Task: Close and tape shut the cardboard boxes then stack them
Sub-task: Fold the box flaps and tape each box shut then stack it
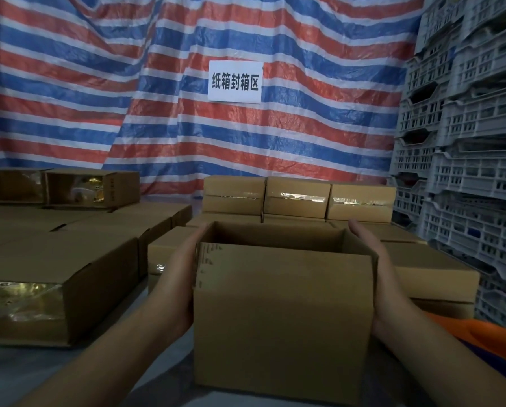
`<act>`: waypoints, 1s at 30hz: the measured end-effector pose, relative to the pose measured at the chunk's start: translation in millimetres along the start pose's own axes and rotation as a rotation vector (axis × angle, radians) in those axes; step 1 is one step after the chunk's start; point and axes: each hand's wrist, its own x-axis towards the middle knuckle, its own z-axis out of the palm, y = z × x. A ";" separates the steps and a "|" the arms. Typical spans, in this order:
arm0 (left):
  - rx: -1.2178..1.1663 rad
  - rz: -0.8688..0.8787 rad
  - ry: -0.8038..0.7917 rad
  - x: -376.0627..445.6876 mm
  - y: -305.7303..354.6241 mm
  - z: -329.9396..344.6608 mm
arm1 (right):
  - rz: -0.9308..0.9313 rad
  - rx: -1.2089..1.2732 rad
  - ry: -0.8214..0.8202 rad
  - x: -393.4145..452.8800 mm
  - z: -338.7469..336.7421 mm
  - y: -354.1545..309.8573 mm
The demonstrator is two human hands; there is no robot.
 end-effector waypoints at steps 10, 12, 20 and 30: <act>0.003 0.001 0.084 -5.0 1.9 6.8 | -0.566 -0.671 -0.146 -8.7 15.3 -56.8; -0.003 -0.012 0.087 -4.0 1.5 5.9 | -0.656 -0.930 -0.318 -9.8 28.0 -78.0; 0.014 -0.010 0.069 -2.7 1.2 3.6 | -0.371 -1.874 -0.686 -8.9 79.3 -89.2; 0.110 -0.052 -0.055 -2.2 5.7 2.5 | -0.360 -1.654 -0.686 -12.3 61.5 -84.7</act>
